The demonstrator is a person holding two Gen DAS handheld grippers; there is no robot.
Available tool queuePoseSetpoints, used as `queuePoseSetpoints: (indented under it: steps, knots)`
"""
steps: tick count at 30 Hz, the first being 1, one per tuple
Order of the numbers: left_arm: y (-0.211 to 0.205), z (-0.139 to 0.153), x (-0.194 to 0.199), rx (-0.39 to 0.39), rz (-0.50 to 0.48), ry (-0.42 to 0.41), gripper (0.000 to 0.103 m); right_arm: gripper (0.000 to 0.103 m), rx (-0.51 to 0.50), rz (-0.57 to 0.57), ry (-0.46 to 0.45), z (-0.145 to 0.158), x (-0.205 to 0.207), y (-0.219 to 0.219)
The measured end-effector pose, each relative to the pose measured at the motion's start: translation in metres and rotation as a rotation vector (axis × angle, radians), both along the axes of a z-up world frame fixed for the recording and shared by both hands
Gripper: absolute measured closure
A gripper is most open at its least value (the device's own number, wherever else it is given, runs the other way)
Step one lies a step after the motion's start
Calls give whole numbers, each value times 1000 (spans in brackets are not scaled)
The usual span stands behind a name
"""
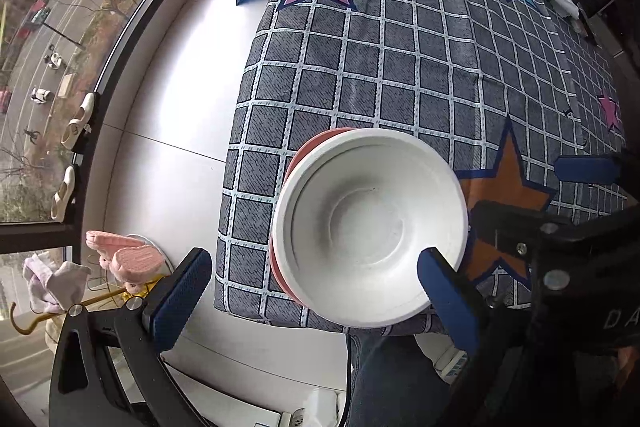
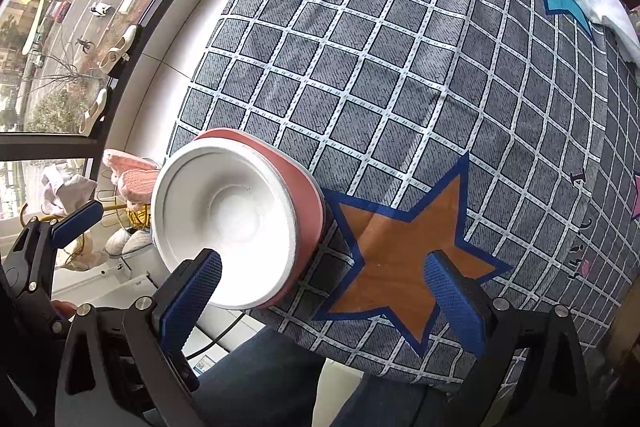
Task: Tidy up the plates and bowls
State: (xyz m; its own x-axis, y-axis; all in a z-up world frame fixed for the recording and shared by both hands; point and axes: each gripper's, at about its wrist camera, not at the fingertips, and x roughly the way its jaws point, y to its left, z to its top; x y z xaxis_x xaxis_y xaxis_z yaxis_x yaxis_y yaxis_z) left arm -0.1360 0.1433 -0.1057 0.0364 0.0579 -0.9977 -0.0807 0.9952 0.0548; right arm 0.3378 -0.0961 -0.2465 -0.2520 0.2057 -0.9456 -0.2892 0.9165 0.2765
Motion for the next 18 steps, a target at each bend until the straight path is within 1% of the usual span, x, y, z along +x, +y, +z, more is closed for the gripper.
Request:
queuePoseSetpoints:
  steps: [18]
  knots:
    - [-6,-1,4,26,-23,10,0,1,8,-5,22,-4,-2,-2]
